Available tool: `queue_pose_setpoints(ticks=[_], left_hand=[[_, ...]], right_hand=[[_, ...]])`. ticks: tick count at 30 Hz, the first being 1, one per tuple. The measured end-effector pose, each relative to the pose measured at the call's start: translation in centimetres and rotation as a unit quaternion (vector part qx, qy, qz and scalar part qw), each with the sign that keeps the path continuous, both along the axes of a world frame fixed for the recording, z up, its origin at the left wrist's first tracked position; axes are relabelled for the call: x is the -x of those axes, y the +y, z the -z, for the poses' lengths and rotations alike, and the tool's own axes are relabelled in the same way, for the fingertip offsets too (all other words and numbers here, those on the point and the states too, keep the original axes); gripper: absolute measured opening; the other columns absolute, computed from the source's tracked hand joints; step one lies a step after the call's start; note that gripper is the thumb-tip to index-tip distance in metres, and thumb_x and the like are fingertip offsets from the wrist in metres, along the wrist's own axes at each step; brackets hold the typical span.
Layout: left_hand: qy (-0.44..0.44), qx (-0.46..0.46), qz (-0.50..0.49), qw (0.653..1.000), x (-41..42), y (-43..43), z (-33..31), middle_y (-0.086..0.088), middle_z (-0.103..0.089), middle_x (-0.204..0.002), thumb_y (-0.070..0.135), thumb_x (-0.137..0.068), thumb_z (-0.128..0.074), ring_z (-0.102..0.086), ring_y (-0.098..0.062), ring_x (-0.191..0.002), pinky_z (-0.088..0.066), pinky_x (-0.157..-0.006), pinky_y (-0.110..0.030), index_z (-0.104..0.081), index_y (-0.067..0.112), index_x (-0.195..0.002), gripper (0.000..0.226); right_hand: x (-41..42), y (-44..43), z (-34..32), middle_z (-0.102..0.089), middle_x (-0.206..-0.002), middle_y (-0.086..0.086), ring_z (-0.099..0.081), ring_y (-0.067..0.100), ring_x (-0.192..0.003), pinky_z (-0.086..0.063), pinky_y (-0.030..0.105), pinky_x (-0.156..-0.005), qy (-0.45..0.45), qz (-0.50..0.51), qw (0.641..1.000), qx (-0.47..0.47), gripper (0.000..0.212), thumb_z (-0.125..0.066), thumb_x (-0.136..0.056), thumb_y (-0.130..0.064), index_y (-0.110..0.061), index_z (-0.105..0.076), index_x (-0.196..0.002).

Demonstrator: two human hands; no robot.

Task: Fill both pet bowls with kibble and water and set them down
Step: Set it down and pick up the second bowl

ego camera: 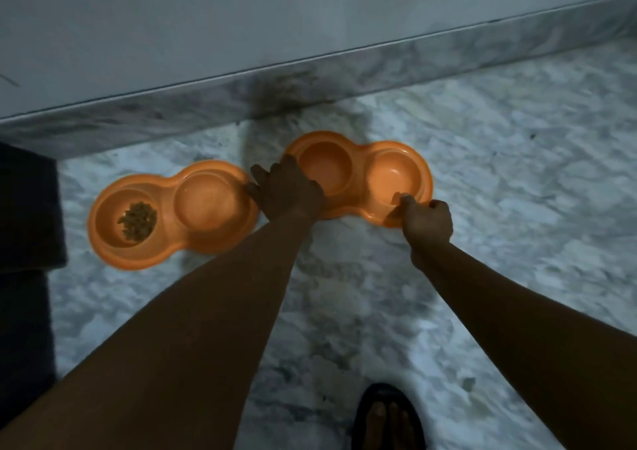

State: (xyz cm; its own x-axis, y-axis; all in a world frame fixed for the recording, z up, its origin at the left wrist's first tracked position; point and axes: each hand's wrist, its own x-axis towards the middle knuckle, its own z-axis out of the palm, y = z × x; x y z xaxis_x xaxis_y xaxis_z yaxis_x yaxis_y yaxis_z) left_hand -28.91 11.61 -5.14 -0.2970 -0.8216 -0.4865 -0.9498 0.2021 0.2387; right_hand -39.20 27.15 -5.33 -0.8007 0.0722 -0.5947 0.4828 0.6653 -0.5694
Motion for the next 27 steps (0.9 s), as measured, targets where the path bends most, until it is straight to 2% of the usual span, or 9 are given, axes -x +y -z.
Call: queue_pose_setpoints(ticks=[4,7,9,12,13,16,19,22,27], left_hand=[[0.069,-0.002,-0.047,0.997,-1.0,0.1,-1.5,-0.007,-0.062,-0.114,0.026,-0.079,-0.057,-0.037,-0.038,-0.119,-0.031,-0.092,-0.047,-0.053,0.025,-0.131,0.052],[0.176,-0.015,-0.077,0.981,-2.7,0.4,-5.3,-0.006,-0.060,-0.127,0.030,-0.076,-0.062,-0.047,-0.036,-0.122,-0.037,-0.096,-0.044,-0.050,0.026,-0.139,0.064],[0.255,-0.041,-0.123,0.958,-4.2,0.2,-9.3,-0.003,-0.060,-0.134,0.025,-0.073,-0.065,-0.052,-0.030,-0.124,-0.042,-0.103,-0.042,-0.047,0.030,-0.143,0.072],[0.291,-0.055,-0.151,0.943,-7.4,-0.2,-16.5,-0.001,-0.064,-0.130,0.025,-0.066,-0.063,-0.056,-0.030,-0.119,-0.045,-0.102,-0.043,-0.048,0.035,-0.140,0.076],[0.301,-0.045,-0.154,0.940,-8.5,-0.6,-19.6,-0.002,-0.066,-0.125,0.026,-0.064,-0.060,-0.059,-0.030,-0.116,-0.047,-0.099,-0.043,-0.050,0.035,-0.138,0.075],[0.313,-0.027,-0.179,0.932,-10.8,-1.5,-29.4,-0.008,-0.065,-0.127,0.019,-0.072,-0.065,-0.057,-0.033,-0.118,-0.045,-0.098,-0.039,-0.052,0.027,-0.139,0.069],[0.339,-0.020,-0.171,0.925,-14.2,-2.4,-42.2,-0.007,-0.053,-0.144,0.024,-0.072,-0.061,-0.050,-0.030,-0.130,-0.038,-0.106,-0.037,-0.036,0.023,-0.150,0.082],[0.367,-0.018,-0.140,0.919,-19.4,-2.3,-54.7,0.000,-0.051,-0.145,0.021,-0.075,-0.061,-0.050,-0.029,-0.129,-0.037,-0.105,-0.036,-0.028,0.025,-0.152,0.084],[0.433,0.006,-0.144,0.890,-29.1,-2.1,-72.1,0.001,-0.060,-0.136,0.024,-0.077,-0.063,-0.055,-0.022,-0.123,-0.034,-0.090,-0.018,-0.042,0.024,-0.147,0.074]], right_hand=[[0.2,0.9,-1.2,-0.067,-0.090,0.007,-0.071,0.038,-0.091,-0.060,0.054,-0.086,0.000,0.017,0.999,0.028,0.027,-0.071,-0.074,-0.044,-0.021,-0.061,-0.084],[-0.4,1.4,-5.2,-0.069,-0.112,0.010,-0.071,0.036,-0.101,-0.060,0.052,-0.090,-0.011,0.028,0.998,0.050,0.072,-0.070,-0.062,-0.055,-0.016,-0.068,-0.122],[-0.9,1.3,-9.3,-0.069,-0.121,0.010,-0.071,0.034,-0.104,-0.059,0.052,-0.092,-0.010,0.019,0.998,0.060,0.086,-0.070,-0.058,-0.058,-0.018,-0.064,-0.133],[-2.1,1.0,-16.6,-0.076,-0.100,0.008,-0.074,0.032,-0.094,-0.059,0.052,-0.092,-0.009,-0.021,0.997,0.070,0.044,-0.075,-0.068,-0.050,-0.029,-0.070,-0.106],[-2.7,0.7,-19.6,-0.076,-0.091,0.006,-0.074,0.030,-0.090,-0.059,0.051,-0.093,-0.001,-0.033,0.997,0.077,0.036,-0.076,-0.072,-0.047,-0.031,-0.068,-0.104],[-5.1,-0.4,-29.3,-0.074,-0.086,0.002,-0.074,0.022,-0.085,-0.059,0.050,-0.092,-0.004,-0.021,0.995,0.101,0.048,-0.078,-0.076,-0.038,-0.024,-0.067,-0.121],[-9.1,-0.9,-41.9,-0.070,-0.101,0.002,-0.074,0.022,-0.085,-0.063,0.045,-0.086,-0.019,0.007,0.990,0.143,0.052,-0.078,-0.080,-0.027,-0.015,-0.065,-0.129],[-14.9,-0.4,-54.2,-0.070,-0.113,0.008,-0.075,0.026,-0.086,-0.064,0.041,-0.081,-0.012,0.022,0.985,0.168,0.048,-0.078,-0.076,-0.026,-0.013,-0.069,-0.121],[-25.9,0.3,-71.3,-0.069,-0.095,0.003,-0.075,0.028,-0.087,-0.063,0.044,-0.086,0.046,0.044,0.977,0.206,0.044,-0.076,-0.080,-0.024,-0.014,-0.065,-0.122]])
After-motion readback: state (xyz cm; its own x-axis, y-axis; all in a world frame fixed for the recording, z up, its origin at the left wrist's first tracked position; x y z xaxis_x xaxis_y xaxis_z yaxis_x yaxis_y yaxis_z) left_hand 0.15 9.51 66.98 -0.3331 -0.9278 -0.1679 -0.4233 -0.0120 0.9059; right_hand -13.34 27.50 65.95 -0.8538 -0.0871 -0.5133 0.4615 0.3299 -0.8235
